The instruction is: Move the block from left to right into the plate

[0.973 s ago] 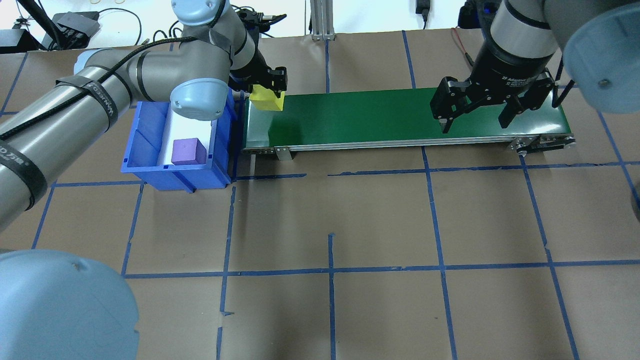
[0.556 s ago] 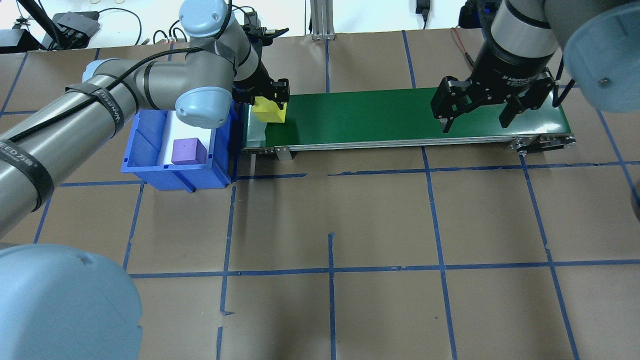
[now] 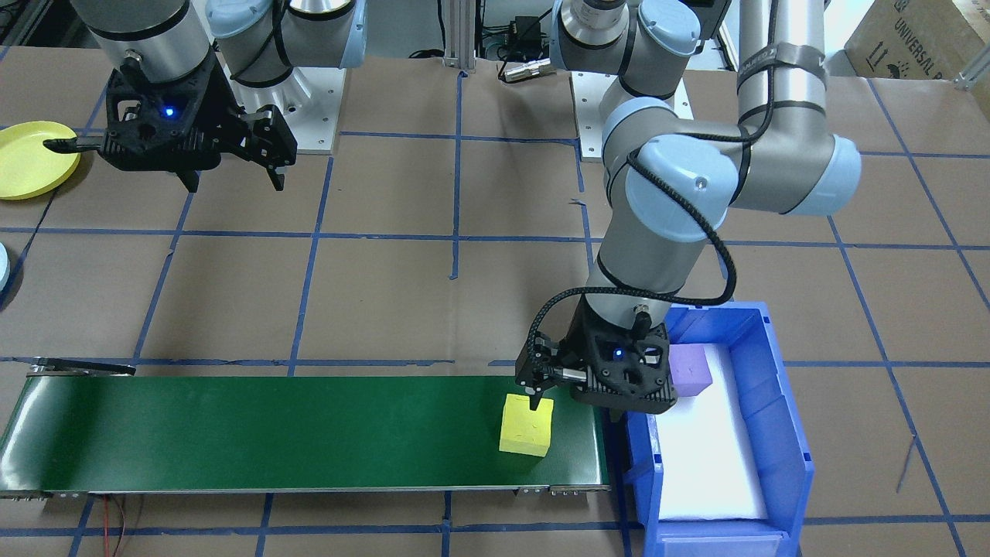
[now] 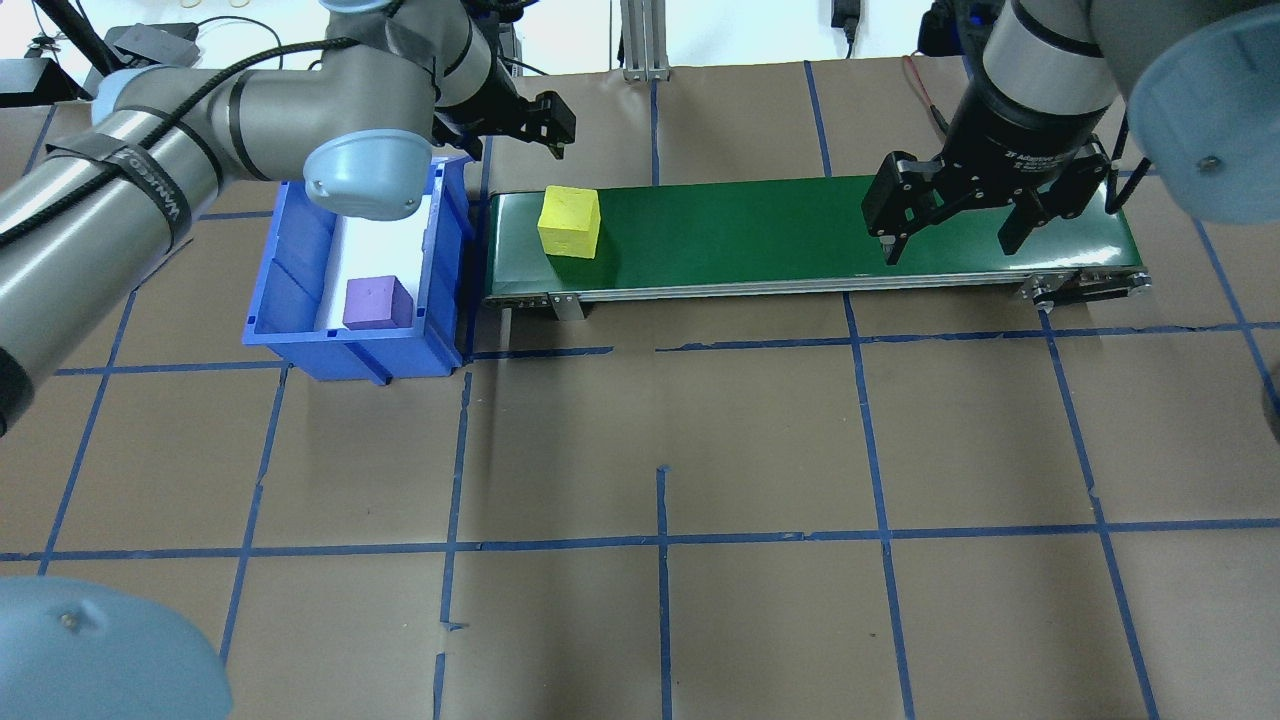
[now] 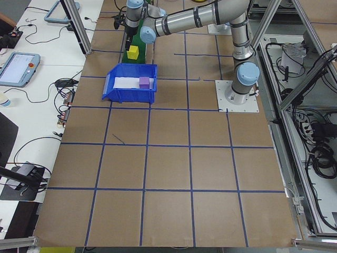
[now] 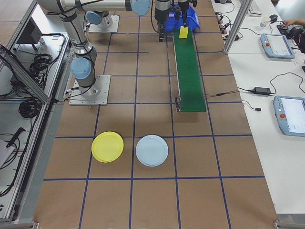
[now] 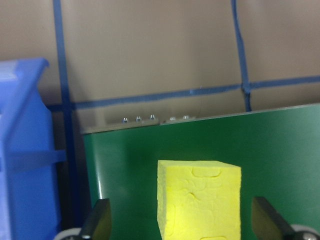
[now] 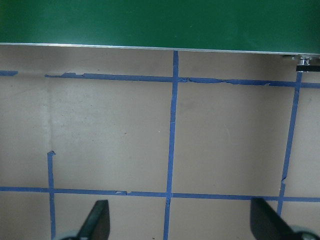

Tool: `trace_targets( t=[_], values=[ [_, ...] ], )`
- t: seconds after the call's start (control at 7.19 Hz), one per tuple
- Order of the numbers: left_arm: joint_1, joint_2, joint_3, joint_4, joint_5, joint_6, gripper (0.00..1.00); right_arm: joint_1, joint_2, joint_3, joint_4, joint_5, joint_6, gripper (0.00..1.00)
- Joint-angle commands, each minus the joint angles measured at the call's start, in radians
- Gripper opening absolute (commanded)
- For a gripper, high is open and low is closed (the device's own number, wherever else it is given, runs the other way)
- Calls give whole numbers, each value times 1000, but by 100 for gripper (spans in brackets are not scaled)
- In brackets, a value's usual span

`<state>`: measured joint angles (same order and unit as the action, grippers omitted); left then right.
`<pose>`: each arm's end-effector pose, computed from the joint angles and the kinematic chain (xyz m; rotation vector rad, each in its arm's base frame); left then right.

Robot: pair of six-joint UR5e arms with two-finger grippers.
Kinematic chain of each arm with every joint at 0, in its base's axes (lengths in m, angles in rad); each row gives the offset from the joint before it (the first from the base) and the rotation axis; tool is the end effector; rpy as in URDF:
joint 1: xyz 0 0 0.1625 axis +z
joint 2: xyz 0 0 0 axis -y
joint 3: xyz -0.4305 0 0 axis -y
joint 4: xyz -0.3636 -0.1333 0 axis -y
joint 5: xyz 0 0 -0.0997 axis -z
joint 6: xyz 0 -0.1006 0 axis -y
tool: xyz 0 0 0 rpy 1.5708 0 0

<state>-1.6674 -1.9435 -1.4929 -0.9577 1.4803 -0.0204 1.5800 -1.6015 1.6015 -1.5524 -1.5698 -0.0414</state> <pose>-0.2026 -0.6140 0.3938 -0.1359 -2.9938 0.4722 0.1375 -0.4470 0.4904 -0.0794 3.1392 0.0288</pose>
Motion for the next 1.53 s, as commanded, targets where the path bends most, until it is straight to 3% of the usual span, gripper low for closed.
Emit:
trace_targets(
  t=[0.0,0.42,0.7,1.25,1.39],
  values=[
    [160,81,-16,-138,-12,76,100,-14,0,2,0,7,-2,100],
    [294,80,-103,-194,3,253,100,-49,0,0,-2,10,-26,100],
    [299,69,-187,-164,5,300,100,-96,0,-2,-9,13,-47,100],
    [299,-6,-219,-164,5,280,100,-240,6,-18,-12,43,-159,100],
    [299,-12,-231,-162,5,252,100,-312,82,-58,-20,48,-163,100]
  ],
)
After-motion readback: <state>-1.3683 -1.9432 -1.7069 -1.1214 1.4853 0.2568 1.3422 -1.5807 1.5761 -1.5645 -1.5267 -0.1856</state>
